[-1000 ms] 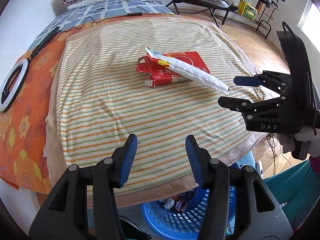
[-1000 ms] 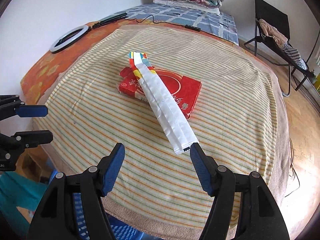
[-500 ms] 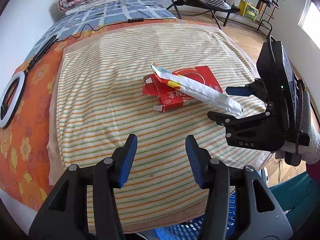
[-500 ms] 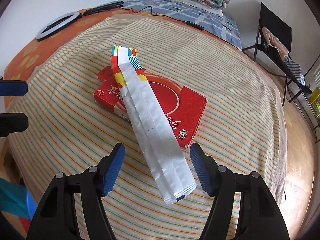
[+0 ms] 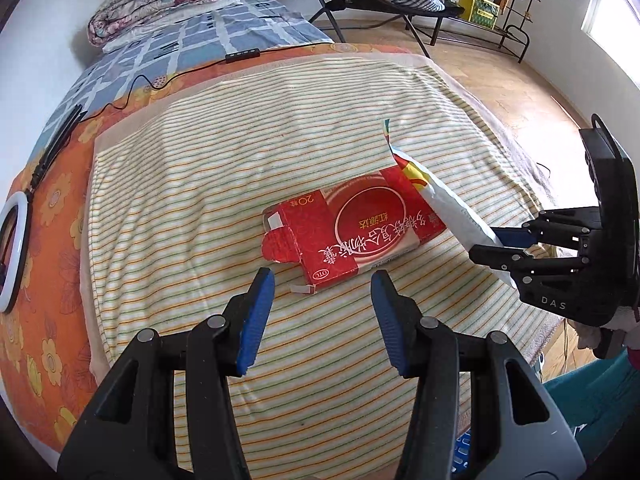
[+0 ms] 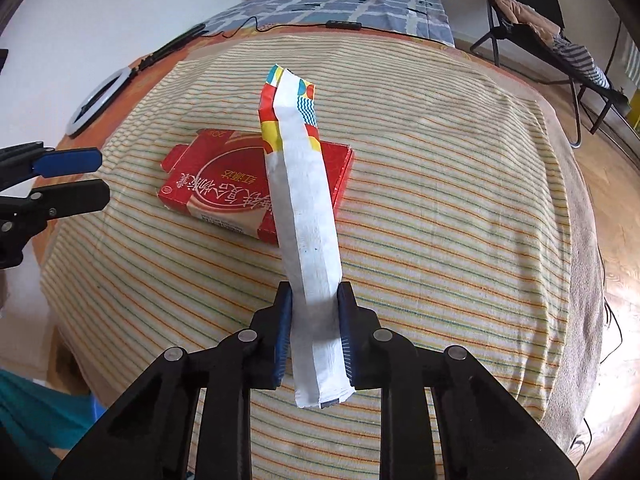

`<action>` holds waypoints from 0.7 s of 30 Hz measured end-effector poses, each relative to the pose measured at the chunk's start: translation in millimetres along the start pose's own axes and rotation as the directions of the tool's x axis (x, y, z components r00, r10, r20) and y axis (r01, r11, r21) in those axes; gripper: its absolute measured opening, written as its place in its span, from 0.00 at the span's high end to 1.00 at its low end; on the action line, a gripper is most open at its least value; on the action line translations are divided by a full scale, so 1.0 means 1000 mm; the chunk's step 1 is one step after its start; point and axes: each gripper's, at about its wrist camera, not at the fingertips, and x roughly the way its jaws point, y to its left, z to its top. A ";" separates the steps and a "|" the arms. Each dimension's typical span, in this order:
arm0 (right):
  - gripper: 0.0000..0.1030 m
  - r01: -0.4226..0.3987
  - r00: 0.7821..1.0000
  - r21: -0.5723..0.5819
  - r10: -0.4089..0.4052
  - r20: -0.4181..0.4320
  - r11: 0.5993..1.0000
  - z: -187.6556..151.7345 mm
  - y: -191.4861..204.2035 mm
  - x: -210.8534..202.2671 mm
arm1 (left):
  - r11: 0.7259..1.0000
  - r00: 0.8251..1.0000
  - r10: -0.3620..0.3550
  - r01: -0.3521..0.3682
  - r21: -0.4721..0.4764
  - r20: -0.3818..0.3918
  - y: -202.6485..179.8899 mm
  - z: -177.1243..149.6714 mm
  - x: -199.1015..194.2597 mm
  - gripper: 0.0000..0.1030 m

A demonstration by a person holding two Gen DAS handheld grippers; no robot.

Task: Collect trash
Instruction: 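Grasp the red box with the left tool while the right tool grasps the white paper bag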

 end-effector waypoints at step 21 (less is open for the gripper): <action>0.57 -0.045 0.998 0.143 0.050 -0.035 0.989 -0.042 -0.053 -0.021 | 0.980 0.978 -0.171 0.157 -0.118 -0.120 0.014 0.072 0.105 0.43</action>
